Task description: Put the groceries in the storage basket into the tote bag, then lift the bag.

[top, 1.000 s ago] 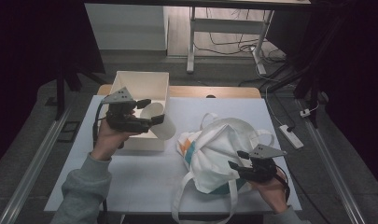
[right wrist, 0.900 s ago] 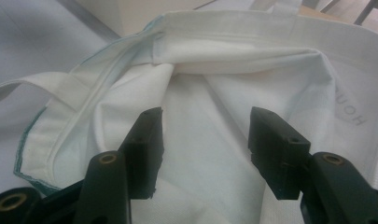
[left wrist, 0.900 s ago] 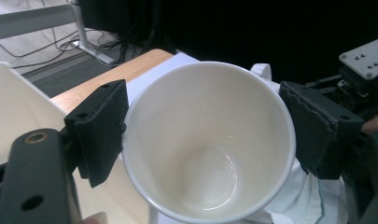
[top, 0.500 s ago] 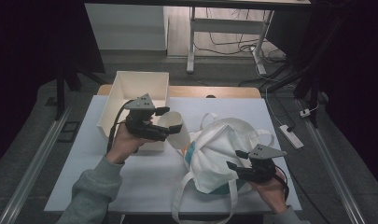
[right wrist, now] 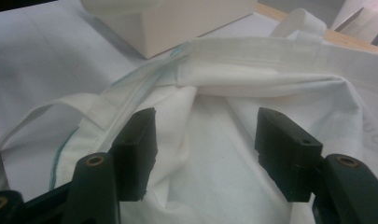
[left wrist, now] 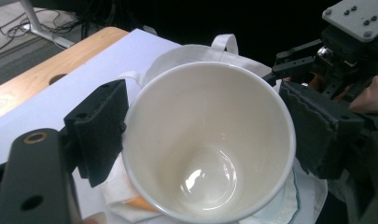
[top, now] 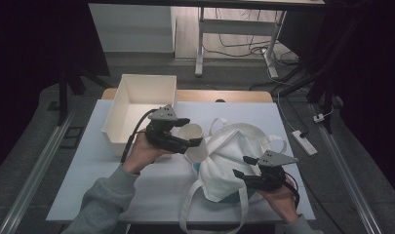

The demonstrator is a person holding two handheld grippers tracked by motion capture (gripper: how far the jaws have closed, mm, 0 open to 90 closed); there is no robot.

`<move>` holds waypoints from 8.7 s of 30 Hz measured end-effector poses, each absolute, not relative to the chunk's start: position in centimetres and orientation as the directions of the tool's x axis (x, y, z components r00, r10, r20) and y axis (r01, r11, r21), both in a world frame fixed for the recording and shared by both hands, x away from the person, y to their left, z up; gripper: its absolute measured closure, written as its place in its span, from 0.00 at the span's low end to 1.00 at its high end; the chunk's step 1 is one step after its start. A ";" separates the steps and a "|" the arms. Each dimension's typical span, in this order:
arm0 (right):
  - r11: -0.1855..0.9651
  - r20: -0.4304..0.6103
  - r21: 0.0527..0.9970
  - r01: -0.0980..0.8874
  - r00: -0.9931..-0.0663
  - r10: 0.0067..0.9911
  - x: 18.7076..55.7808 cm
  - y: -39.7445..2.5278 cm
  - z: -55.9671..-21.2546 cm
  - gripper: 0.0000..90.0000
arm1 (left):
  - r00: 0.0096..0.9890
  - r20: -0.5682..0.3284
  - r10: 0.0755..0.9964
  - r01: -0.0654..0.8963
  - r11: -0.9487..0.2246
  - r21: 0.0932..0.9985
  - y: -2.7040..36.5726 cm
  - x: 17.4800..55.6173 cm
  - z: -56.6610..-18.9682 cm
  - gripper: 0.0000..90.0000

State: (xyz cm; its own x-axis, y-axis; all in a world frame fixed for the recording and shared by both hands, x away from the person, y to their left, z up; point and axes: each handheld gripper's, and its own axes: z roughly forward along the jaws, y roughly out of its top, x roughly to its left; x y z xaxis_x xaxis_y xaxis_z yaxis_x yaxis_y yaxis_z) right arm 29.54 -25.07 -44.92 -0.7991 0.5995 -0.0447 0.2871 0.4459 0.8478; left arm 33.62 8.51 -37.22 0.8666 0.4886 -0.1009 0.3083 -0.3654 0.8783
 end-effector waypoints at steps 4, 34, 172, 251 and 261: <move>0.455 -0.048 0.845 0.280 -0.809 0.586 29.6 -24.6 -44.8 0.39 | 0.871 -0.099 0.482 0.308 -0.378 0.873 7.8 33.7 -37.6 0.22; 0.429 -0.059 0.873 0.232 -0.823 0.564 30.0 -20.2 -43.7 0.18 | 0.889 -0.096 0.448 0.312 -0.439 0.843 4.0 34.1 -39.5 0.22; 0.554 -0.085 0.697 0.455 -0.715 0.694 35.0 -22.9 -48.5 0.23 | 0.851 -0.100 0.516 0.361 -0.436 0.824 7.4 34.9 -40.7 0.17; 0.365 -0.054 0.854 0.371 -0.635 0.770 31.5 -31.5 -42.7 0.27 | 0.809 -0.009 0.588 0.398 -0.537 0.743 1.8 35.9 -45.0 0.29; 0.392 -0.070 0.819 0.419 -0.605 0.793 30.4 -31.9 -43.6 0.28 | 0.790 -0.040 0.611 0.465 -0.556 0.689 1.6 36.3 -47.5 0.46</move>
